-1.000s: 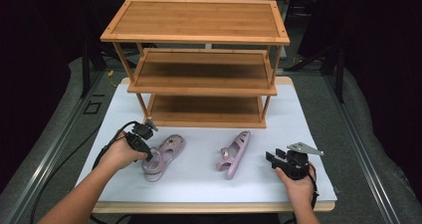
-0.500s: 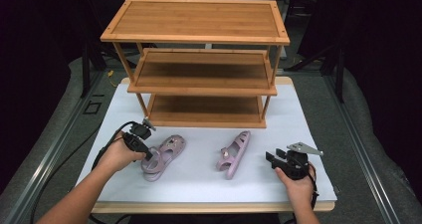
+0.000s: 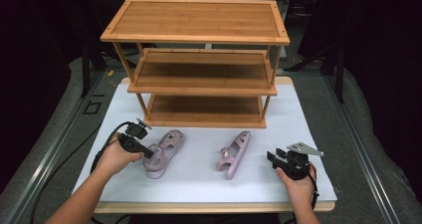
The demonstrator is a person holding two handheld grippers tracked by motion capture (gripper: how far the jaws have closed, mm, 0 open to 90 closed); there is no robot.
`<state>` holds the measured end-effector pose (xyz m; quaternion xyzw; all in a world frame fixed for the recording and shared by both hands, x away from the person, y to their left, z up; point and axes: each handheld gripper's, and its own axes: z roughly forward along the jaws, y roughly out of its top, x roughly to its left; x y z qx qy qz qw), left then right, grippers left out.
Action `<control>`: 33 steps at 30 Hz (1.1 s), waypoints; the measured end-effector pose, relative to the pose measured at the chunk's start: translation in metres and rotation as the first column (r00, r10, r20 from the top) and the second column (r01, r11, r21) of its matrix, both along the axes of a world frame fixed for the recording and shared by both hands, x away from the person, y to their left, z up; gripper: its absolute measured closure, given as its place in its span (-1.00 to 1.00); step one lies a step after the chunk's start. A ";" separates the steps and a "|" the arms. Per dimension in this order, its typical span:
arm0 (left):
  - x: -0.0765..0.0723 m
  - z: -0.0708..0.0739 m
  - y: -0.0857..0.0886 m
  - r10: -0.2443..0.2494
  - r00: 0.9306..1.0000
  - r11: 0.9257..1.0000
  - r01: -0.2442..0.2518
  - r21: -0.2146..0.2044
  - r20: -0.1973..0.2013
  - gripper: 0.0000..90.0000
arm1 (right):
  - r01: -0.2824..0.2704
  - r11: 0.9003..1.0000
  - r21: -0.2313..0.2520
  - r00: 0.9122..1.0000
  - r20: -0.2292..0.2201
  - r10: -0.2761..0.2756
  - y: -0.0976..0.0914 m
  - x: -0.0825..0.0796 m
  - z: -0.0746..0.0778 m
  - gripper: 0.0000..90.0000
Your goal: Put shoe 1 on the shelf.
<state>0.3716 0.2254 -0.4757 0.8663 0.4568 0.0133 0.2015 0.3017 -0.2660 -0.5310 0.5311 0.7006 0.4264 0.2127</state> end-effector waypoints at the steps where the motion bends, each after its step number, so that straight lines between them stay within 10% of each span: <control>1: -0.001 0.001 0.001 0.004 1.000 1.000 -0.004 -0.013 0.009 0.85 | 0.000 1.000 0.000 1.000 0.000 0.000 0.000 0.000 0.000 0.26; 6: -0.010 0.006 0.010 0.032 0.997 0.993 -0.023 -0.112 0.076 0.85 | 0.002 1.000 0.007 1.000 -0.001 -0.002 0.000 0.001 0.000 0.24; 10: -0.023 0.013 0.017 0.095 0.977 0.972 -0.049 -0.228 0.193 0.85 | 0.000 1.000 0.009 1.000 0.000 0.000 0.000 0.001 -0.001 0.24; 13: -0.033 0.020 0.023 0.164 0.940 0.944 -0.061 -0.325 0.298 0.85 | 0.001 1.000 0.007 1.000 0.002 -0.001 0.000 0.001 0.000 0.23; 17: -0.044 0.029 0.027 0.260 0.873 0.907 -0.074 -0.414 0.413 0.85 | 0.002 1.000 0.021 1.000 0.001 -0.002 -0.001 0.000 0.000 0.23; 21: -0.048 0.043 0.029 0.301 0.839 0.886 -0.071 -0.458 0.454 0.85 | -0.001 1.000 0.028 1.000 0.005 0.001 -0.002 0.000 0.001 0.23; 24: -0.050 0.052 0.030 0.315 0.826 0.878 -0.067 -0.473 0.467 0.85 | -0.001 1.000 0.031 1.000 0.004 0.001 -0.003 0.000 0.001 0.23; 33: -0.046 0.069 0.028 0.312 0.835 0.867 -0.056 -0.495 0.453 0.85 | -0.003 0.999 0.036 1.000 0.004 0.002 -0.002 -0.001 0.001 0.22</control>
